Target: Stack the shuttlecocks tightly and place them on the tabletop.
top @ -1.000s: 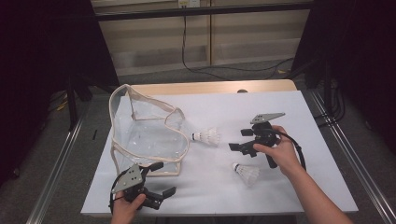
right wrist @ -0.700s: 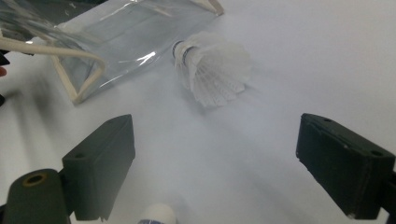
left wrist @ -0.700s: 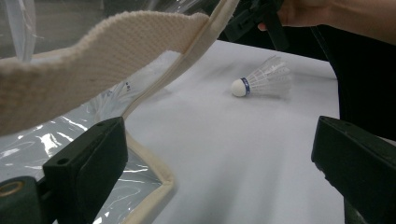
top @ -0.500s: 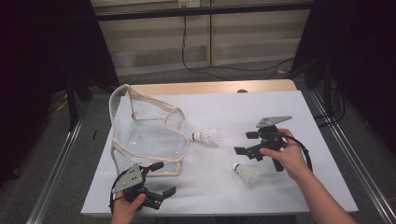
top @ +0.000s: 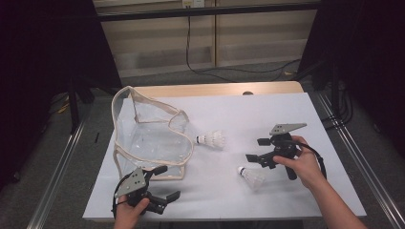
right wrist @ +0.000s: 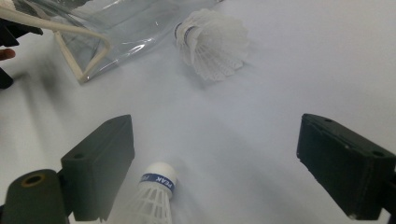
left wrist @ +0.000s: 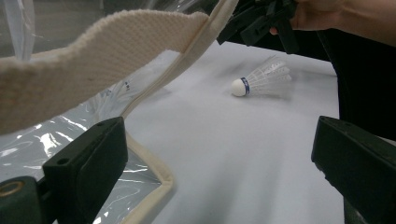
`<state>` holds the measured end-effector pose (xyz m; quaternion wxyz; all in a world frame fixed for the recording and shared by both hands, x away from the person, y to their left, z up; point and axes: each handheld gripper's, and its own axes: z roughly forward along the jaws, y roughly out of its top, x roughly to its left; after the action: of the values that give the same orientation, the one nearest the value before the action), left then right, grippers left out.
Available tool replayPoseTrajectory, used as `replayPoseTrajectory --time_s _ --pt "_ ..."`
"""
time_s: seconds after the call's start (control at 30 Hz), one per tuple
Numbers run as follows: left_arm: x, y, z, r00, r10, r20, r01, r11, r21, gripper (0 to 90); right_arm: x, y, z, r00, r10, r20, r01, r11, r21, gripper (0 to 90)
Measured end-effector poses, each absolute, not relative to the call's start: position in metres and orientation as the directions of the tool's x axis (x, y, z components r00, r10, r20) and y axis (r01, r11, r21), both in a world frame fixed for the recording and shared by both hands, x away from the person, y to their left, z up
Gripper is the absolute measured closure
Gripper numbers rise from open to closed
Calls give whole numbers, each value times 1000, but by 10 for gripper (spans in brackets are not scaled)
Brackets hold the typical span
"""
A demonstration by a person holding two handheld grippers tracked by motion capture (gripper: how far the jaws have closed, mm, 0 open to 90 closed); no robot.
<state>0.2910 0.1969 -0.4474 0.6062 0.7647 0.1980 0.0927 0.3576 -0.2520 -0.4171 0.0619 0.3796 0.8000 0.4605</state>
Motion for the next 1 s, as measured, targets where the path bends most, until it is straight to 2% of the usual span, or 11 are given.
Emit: replayPoseTrajectory --time_s 1.0 --pt "290 197 -447 906 414 -93 184 -187 965 39 333 -276 -416 -726 653 215 514 307 801 118"
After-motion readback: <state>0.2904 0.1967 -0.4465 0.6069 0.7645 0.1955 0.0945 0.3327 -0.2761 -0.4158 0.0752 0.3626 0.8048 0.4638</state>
